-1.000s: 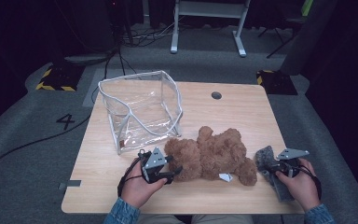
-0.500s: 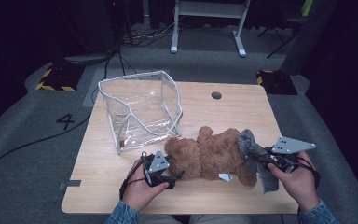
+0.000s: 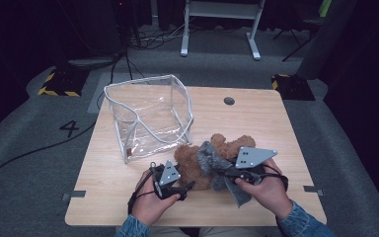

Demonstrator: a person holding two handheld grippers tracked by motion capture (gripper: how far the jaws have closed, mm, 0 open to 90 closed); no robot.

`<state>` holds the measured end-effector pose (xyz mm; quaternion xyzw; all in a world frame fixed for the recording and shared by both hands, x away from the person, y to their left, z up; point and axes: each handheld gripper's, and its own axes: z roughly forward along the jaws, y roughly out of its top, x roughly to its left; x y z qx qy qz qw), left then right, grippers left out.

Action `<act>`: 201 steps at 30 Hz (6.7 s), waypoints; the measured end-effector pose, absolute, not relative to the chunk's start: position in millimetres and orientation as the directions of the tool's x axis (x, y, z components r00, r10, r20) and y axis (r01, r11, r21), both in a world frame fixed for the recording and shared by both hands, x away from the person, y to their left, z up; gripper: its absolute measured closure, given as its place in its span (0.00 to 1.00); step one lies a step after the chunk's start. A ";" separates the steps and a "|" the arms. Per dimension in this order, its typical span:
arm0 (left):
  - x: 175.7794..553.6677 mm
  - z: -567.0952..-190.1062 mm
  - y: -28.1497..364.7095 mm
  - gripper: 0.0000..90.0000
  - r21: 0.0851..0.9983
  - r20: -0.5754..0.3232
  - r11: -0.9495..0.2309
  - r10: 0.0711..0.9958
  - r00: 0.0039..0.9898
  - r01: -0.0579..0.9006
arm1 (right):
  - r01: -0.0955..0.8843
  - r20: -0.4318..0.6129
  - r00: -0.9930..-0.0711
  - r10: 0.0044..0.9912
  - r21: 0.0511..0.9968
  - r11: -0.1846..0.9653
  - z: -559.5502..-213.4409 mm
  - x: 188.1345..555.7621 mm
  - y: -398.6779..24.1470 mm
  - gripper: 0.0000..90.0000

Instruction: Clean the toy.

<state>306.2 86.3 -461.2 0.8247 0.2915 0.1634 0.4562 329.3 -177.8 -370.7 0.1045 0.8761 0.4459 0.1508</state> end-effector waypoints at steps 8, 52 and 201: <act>306.5 -453.0 78.3 0.35 0.877 0.036 -0.404 0.593 0.805 0.258 | 0.051 -0.184 -0.931 0.316 0.789 0.612 -395.8 341.0 -163.7 0.78; 320.2 -471.2 73.7 0.36 0.834 -0.033 -0.414 0.621 0.783 0.364 | 0.342 -0.189 -0.671 0.717 0.779 0.525 -392.5 348.2 -335.5 0.78; 308.4 -462.9 95.8 0.54 0.827 -0.049 -0.406 0.636 0.770 0.388 | 0.454 -0.165 -0.567 0.807 0.754 0.474 -447.7 359.8 -381.7 0.79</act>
